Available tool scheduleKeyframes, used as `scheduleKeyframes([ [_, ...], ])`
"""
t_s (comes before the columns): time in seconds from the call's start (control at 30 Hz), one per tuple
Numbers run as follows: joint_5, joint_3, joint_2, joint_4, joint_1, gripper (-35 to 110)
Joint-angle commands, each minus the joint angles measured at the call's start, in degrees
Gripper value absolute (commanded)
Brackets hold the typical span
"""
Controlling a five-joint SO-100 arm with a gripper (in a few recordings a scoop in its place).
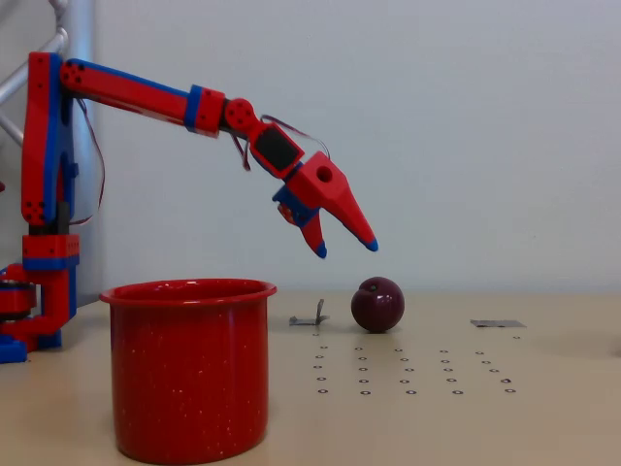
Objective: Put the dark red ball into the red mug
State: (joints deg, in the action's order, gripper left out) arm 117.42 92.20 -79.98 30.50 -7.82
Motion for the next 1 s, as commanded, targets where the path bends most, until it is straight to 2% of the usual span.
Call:
scheduleKeyframes([
  [0.0, 1.67, -6.50, -1.32, -2.02, -0.26, 49],
  [0.5, 4.31, -2.99, 2.64, -8.17, -2.02, 49],
  [0.97, 0.26, -5.54, 10.72, -12.83, -3.43, 49],
])
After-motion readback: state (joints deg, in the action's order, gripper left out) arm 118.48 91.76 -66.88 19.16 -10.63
